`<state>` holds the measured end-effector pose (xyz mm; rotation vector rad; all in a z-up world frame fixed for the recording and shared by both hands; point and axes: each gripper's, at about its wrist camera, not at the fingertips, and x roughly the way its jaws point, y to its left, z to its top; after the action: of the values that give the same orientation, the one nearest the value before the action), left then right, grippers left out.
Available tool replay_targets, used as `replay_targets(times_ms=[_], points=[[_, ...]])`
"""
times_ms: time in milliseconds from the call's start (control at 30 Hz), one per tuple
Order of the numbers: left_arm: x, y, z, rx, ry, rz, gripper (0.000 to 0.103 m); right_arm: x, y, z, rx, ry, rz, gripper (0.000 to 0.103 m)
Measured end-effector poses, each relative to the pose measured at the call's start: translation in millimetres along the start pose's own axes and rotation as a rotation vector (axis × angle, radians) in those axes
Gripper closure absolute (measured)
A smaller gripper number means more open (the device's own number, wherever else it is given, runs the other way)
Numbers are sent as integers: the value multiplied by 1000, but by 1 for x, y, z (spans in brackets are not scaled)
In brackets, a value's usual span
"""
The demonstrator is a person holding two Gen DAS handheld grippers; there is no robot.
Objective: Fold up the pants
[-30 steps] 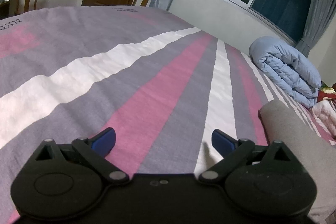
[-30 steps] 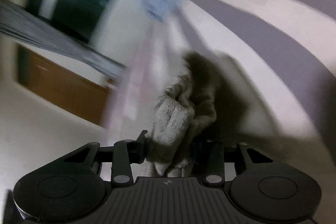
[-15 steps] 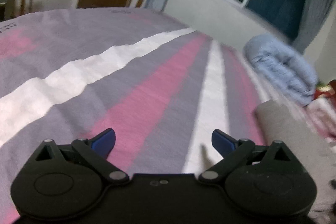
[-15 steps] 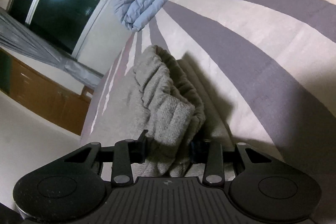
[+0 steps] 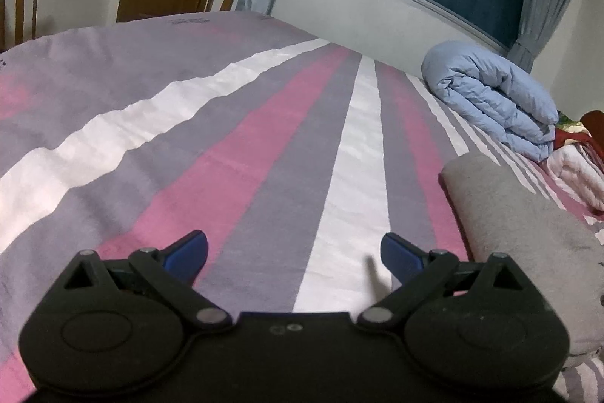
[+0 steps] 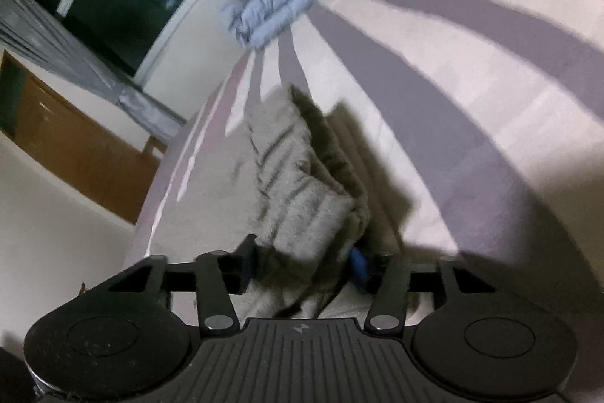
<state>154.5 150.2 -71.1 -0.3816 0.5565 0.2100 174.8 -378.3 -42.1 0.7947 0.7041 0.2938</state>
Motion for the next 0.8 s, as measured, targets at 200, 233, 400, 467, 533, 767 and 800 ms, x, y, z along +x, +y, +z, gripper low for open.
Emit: replay_targets(times_ms=[200,233,400,467,533,767,800], points=[[-2,0,-1,7,5,-1,11,-33,-5,-3,0,-74,-17,27],[-2,0,-1,5,4,-2,11,-36,-6,-2,0,-70,-15,27],[-13,-4,3,6,1,-130,14,-43,-11,5,0,-61,-6,27],[-16,-15,6,24,-2,-182,17,-46,-14,9,-11,-66,-4,27],[-13,-30,7,50,19,-239,18,-47,-16,12,-22,-61,4,27],[-2,-50,-2,113,32,-234,18,-50,-11,22,-30,-90,46,27],[-1,-48,-5,115,36,-224,17,-50,-9,22,-30,-76,60,27]])
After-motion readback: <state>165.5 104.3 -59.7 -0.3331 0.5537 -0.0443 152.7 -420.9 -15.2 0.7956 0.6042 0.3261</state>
